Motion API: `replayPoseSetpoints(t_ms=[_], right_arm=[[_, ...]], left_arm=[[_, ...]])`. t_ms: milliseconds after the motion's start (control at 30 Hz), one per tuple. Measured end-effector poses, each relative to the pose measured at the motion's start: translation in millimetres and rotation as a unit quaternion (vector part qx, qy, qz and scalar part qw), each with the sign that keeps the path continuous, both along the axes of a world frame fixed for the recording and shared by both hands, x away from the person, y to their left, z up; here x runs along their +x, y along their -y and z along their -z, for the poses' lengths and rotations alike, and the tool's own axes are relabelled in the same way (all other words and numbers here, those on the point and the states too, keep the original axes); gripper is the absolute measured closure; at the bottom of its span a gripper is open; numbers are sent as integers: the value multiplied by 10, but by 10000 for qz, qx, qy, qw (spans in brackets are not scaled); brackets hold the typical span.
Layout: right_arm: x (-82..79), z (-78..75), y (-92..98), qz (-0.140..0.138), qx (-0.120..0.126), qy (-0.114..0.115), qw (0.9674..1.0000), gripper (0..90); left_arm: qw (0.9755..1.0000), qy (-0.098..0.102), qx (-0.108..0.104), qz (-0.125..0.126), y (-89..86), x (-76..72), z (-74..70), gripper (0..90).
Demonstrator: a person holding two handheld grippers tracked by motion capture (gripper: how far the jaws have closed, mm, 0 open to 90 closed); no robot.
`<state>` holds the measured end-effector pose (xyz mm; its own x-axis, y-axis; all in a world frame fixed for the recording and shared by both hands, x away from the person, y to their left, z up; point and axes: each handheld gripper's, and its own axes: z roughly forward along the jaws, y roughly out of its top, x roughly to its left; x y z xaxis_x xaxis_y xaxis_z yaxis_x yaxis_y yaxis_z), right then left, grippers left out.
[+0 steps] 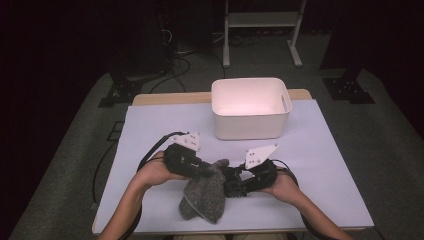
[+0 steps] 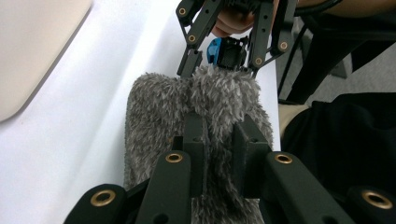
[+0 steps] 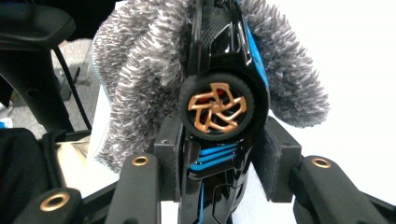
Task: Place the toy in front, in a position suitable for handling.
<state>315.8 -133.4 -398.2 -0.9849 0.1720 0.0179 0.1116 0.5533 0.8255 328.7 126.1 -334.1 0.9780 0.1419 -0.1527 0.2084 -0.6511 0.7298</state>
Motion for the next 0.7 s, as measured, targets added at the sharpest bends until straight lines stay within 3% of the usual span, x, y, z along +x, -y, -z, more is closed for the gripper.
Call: replayPoseSetpoints(t_ms=[167, 233, 367, 567, 667, 700], right_arm=[[38, -65, -240, -134, -8, 106, 9999, 565], [51, -90, -336, -187, 79, 88, 9998, 574], [63, -171, -441, -283, 276, 133, 9991, 627], [38, -219, -407, -307, 40, 241, 9992, 623], [23, -259, -360, -238, -158, 204, 9994, 614], [8, -287, -321, -244, -372, 253, 9987, 606]], left_arm=[[9997, 159, -107, -120, -134, -32, -133, 779], [9995, 252, -10, -173, -180, -42, -177, 779], [9995, 197, 20, -255, -251, -46, -145, 779], [9997, 133, -117, -183, -193, -43, -84, 778], [9998, 150, -79, -101, -108, -30, -82, 777], [9998, 154, -65, -78, -62, -23, -86, 777]])
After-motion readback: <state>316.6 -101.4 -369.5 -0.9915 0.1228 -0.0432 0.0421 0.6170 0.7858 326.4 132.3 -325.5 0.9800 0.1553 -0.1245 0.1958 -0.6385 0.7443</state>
